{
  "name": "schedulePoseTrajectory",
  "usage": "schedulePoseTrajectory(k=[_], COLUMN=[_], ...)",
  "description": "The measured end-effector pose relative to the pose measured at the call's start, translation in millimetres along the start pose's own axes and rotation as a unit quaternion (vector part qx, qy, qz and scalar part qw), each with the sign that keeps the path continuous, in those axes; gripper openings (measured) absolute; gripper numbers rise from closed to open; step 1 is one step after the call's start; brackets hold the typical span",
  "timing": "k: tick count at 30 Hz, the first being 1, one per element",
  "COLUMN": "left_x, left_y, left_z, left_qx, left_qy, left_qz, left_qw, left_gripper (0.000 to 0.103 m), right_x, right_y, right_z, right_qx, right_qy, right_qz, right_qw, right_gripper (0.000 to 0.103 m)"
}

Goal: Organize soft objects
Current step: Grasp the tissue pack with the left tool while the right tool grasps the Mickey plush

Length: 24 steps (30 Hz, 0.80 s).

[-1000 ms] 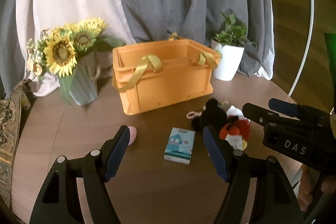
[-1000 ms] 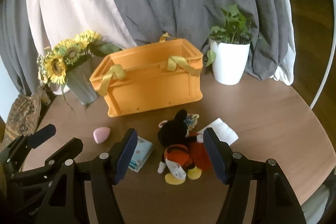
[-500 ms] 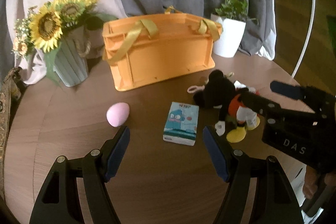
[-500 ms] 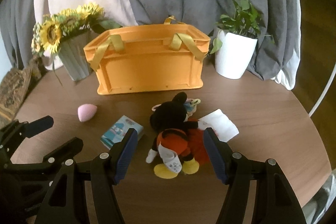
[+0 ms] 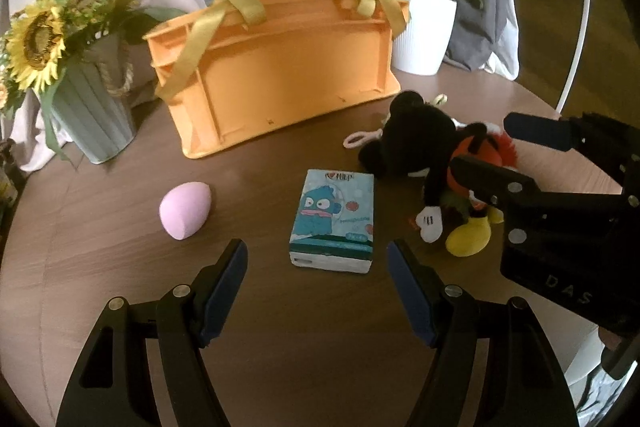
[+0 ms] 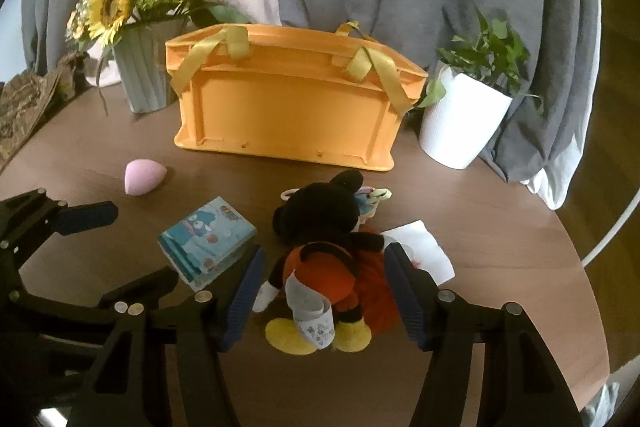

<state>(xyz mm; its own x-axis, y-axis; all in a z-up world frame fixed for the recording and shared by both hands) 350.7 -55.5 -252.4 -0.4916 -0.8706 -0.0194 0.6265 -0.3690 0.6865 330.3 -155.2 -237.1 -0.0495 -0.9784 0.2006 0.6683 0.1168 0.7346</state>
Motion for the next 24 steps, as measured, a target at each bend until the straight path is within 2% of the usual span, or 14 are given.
schedulePoseTrajectory(k=[12,17,24], left_x=[6.6,6.6,7.4], left_y=[-9.7,-10.3,-5.6], left_z=[-24.3,-33.7,-41.4], left_qx=[-0.014,-0.02,-0.025], left_qy=[-0.008,-0.008,-0.008], left_qz=[-0.019,-0.016,-0.011], left_qw=[0.9997,0.9996,0.9996], left_gripper=[0.072,0.072,0.071], right_x=[-11.1,-11.1,-11.9], right_y=[-6.3,-8.3,-8.4], right_z=[-10.2,-15.3,-19.3], right_qx=[0.008,0.006,0.006], right_qy=[-0.013,-0.011,-0.007], right_qz=[0.066,0.069,0.07], right_qw=[0.998,0.998,0.997], right_gripper=[0.051,0.046,0.044])
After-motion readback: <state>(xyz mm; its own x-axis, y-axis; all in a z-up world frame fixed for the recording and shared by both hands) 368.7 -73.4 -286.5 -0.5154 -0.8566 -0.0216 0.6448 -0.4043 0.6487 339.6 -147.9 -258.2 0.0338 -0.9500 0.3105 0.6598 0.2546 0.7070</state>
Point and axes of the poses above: each gripper's, at about its wrist camera, not at the fingertips, and z roughly against the way its jaws point, x to its right, y to its top, the point moved 9 cm from there along -z, roughly the way its jaws point
